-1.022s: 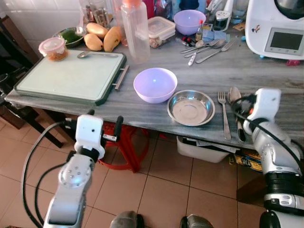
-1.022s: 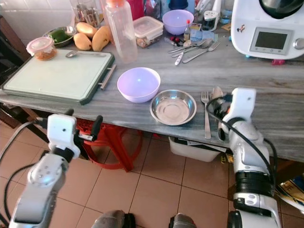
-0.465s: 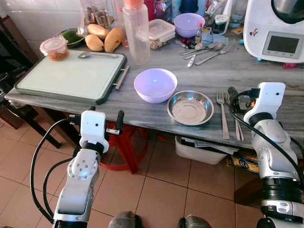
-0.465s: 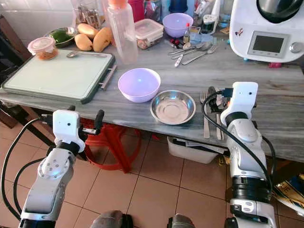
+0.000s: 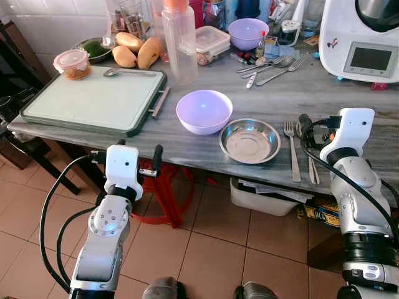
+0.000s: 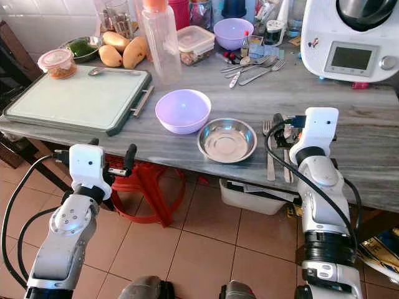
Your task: Setting the table
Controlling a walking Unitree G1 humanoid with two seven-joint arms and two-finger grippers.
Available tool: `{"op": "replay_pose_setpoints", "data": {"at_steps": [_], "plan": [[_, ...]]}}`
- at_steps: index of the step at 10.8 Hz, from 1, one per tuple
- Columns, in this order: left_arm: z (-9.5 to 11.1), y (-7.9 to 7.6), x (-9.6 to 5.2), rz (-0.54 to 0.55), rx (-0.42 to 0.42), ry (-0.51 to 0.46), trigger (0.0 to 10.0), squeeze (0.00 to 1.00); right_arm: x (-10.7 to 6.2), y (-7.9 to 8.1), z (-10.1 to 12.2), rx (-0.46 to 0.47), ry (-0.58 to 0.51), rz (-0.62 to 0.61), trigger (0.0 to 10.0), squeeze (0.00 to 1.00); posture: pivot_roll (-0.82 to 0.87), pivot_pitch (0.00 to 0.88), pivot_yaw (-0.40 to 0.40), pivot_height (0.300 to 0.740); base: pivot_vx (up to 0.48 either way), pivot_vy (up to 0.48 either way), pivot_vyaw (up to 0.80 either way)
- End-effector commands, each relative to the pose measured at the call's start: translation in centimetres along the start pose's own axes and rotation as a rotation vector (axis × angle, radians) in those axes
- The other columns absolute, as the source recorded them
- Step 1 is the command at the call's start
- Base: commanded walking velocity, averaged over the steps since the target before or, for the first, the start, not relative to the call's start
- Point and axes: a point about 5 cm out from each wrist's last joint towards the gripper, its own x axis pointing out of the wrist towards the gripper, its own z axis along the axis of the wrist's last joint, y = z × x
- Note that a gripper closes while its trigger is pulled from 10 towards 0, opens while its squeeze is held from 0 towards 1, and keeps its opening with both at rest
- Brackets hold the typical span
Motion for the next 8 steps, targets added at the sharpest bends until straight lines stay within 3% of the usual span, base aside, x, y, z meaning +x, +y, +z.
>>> {"op": "replay_pose_setpoints", "data": {"at_steps": [1, 2, 3, 5, 8], "plan": [[-0.3, 0.4, -0.2, 0.018, 0.016, 0.014, 10.0, 0.0, -0.1, 0.3, 0.2, -0.003, -0.012, 0.014, 10.0, 1.0, 0.01, 0.0, 0.058, 0.74, 0.0, 0.0, 0.0], [-0.3, 0.4, -0.2, 0.018, 0.016, 0.014, 10.0, 0.0, -0.1, 0.3, 0.2, -0.003, -0.012, 0.014, 10.0, 1.0, 0.01, 0.0, 0.058, 0.74, 0.0, 0.0, 0.0], [-0.2, -0.2, 0.7, 0.027, -0.016, -0.018, 10.0, 0.0, -1.6, 1.8, -0.2, -0.022, -0.061, 0.007, 10.0, 0.0, -0.03, 0.0, 0.006, 0.74, -0.292, 0.0, 0.0], [0.2, -0.7, 1.7, 0.046, -0.057, -0.045, 10.0, 0.0, -3.3, 3.3, -0.4, 0.001, -0.101, -0.027, 10.0, 0.0, -0.03, 0.0, 0.004, 0.74, -0.298, 0.0, 0.0], [0.0, -0.8, 1.5, 0.045, -0.06, -0.041, 10.0, 0.0, -3.3, 3.7, -0.6, -0.014, -0.097, -0.011, 10.0, 0.0, -0.03, 0.0, 0.007, 0.74, -0.334, 0.0, 0.0]]}}
